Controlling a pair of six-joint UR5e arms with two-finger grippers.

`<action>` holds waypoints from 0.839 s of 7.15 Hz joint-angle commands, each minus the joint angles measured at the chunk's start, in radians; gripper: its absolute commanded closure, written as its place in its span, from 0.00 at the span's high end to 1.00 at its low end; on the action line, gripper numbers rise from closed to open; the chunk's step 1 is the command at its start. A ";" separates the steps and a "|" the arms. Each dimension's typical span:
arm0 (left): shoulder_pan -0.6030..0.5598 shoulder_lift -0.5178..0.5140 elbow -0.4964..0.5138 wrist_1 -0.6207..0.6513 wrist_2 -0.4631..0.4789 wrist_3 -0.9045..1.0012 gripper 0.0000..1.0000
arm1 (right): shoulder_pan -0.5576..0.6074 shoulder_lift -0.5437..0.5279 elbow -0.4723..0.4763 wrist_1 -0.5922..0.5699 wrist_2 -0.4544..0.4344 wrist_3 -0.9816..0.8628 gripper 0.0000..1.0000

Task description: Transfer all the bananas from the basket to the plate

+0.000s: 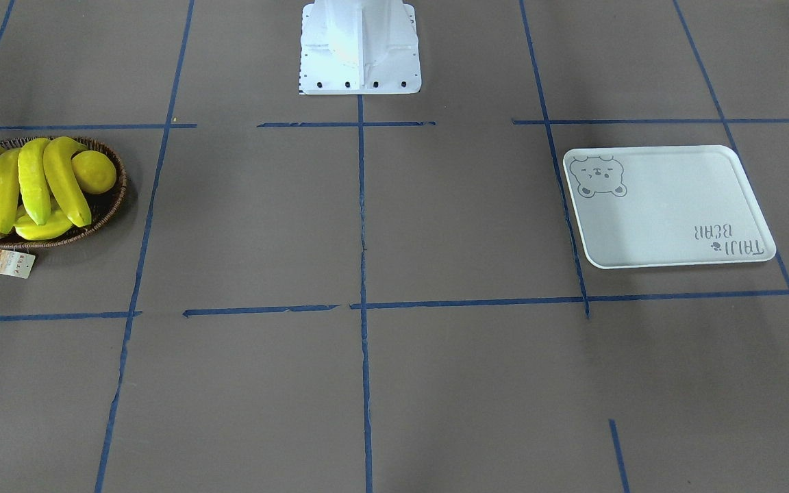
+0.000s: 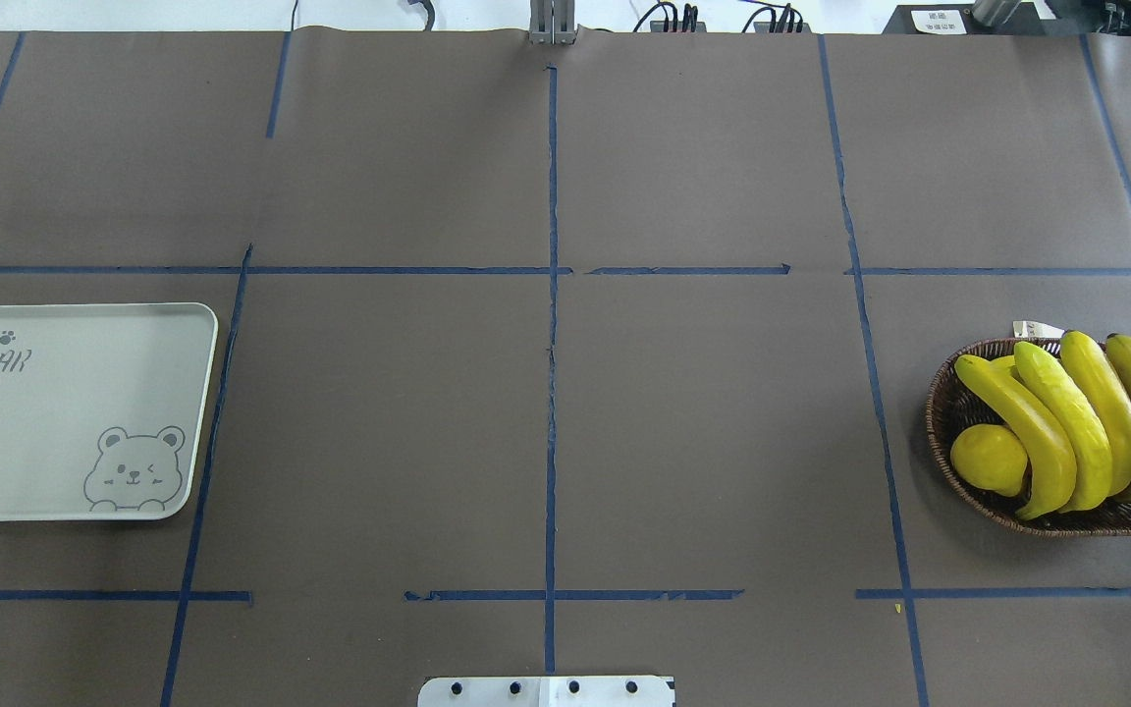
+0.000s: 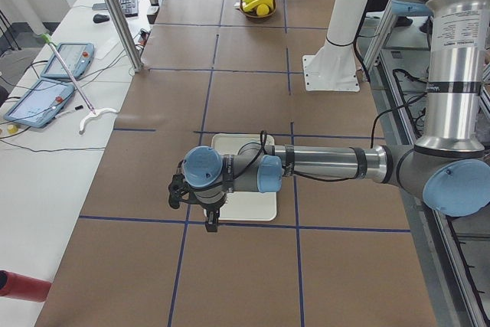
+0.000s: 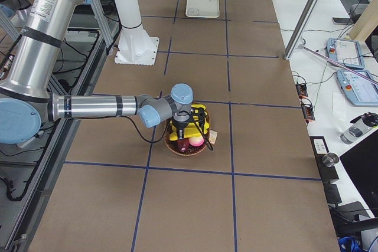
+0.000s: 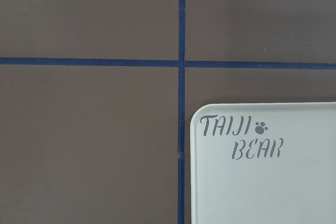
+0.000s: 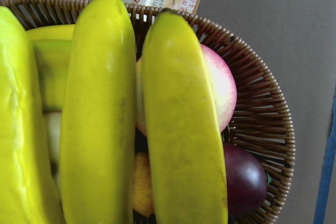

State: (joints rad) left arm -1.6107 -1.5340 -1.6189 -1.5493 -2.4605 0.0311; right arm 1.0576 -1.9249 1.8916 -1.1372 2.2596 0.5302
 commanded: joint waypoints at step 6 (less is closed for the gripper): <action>0.000 -0.002 -0.009 0.000 -0.054 -0.033 1.00 | 0.404 -0.085 0.242 -0.374 0.018 -0.493 0.02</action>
State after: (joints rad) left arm -1.6107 -1.5356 -1.6270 -1.5493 -2.4988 0.0000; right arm 1.3038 -2.0355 2.0630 -1.2997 2.2767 0.2563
